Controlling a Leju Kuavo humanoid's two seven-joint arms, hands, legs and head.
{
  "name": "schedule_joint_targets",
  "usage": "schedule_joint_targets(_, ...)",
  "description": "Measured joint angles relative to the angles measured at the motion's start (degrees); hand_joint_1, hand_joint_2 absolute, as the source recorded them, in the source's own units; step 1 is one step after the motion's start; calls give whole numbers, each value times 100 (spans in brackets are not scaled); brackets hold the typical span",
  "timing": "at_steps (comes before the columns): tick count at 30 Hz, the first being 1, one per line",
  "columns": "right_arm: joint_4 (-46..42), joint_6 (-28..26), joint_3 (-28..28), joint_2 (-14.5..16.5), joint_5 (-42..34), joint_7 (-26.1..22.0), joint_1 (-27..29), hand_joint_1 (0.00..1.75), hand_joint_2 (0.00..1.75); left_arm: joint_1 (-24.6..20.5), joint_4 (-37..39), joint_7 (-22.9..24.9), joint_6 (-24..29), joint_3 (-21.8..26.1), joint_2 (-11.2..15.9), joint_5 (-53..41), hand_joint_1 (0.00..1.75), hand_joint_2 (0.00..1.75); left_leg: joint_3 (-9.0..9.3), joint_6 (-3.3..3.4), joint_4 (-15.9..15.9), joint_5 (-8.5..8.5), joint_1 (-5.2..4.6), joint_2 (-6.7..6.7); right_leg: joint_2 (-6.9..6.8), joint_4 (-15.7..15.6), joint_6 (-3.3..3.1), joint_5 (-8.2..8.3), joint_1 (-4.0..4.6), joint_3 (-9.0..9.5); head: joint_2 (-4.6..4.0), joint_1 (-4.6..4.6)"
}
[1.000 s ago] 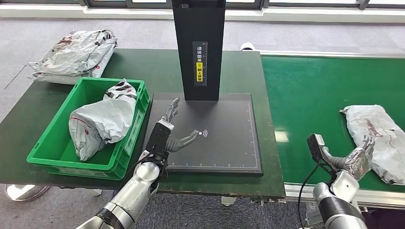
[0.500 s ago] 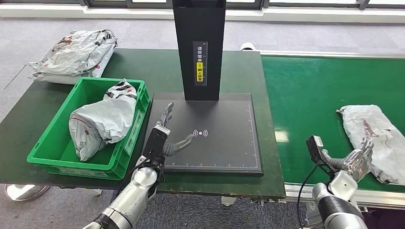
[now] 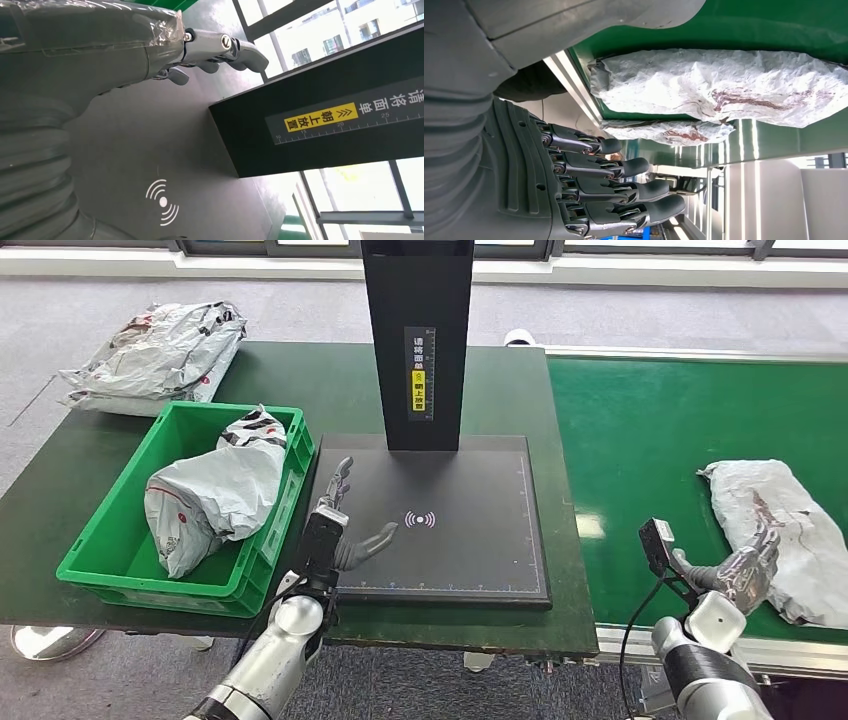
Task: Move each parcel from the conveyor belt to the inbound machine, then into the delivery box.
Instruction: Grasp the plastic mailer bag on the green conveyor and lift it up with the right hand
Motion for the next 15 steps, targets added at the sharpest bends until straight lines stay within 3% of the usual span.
schedule_joint_targets(15,18,383,-1,0,-26,88,141,0,175,199,-264,19,66,117,23,-64,0,175,0,0,0,0,0,2,0,0,0,0,0,-1,0,0)
